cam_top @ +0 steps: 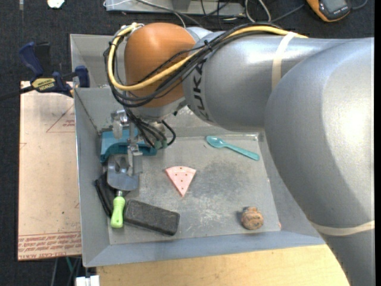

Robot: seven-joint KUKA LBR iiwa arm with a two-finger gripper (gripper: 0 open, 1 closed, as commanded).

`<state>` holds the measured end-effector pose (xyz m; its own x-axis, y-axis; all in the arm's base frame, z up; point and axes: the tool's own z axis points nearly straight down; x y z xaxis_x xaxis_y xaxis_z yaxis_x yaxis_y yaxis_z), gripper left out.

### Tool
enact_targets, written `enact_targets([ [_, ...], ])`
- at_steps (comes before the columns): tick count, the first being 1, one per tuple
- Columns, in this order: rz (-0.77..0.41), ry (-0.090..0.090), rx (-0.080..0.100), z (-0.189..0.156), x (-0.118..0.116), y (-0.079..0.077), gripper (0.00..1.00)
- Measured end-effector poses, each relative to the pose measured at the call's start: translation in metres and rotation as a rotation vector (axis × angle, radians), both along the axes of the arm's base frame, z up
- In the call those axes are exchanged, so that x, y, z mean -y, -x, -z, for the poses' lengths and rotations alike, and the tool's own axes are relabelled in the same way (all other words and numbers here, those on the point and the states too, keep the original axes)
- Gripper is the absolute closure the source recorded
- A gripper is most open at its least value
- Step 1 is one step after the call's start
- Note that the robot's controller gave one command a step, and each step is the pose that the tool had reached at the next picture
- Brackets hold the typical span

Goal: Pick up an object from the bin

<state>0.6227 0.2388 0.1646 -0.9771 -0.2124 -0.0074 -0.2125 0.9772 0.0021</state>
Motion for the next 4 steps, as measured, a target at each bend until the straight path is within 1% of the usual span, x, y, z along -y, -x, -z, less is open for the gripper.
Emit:
enact_targets([
  [1, -0.346, 0.002, -0.004, 0.032, -0.011, 0.048, 0.0],
  [2, -0.463, 0.003, -0.002, 0.054, -0.009, 0.05, 0.0],
  [3, -0.619, 0.001, -0.003, 0.059, -0.005, 0.066, 0.0],
  [4, -0.405, 0.0, -0.001, 0.059, 0.001, 0.051, 0.0],
])
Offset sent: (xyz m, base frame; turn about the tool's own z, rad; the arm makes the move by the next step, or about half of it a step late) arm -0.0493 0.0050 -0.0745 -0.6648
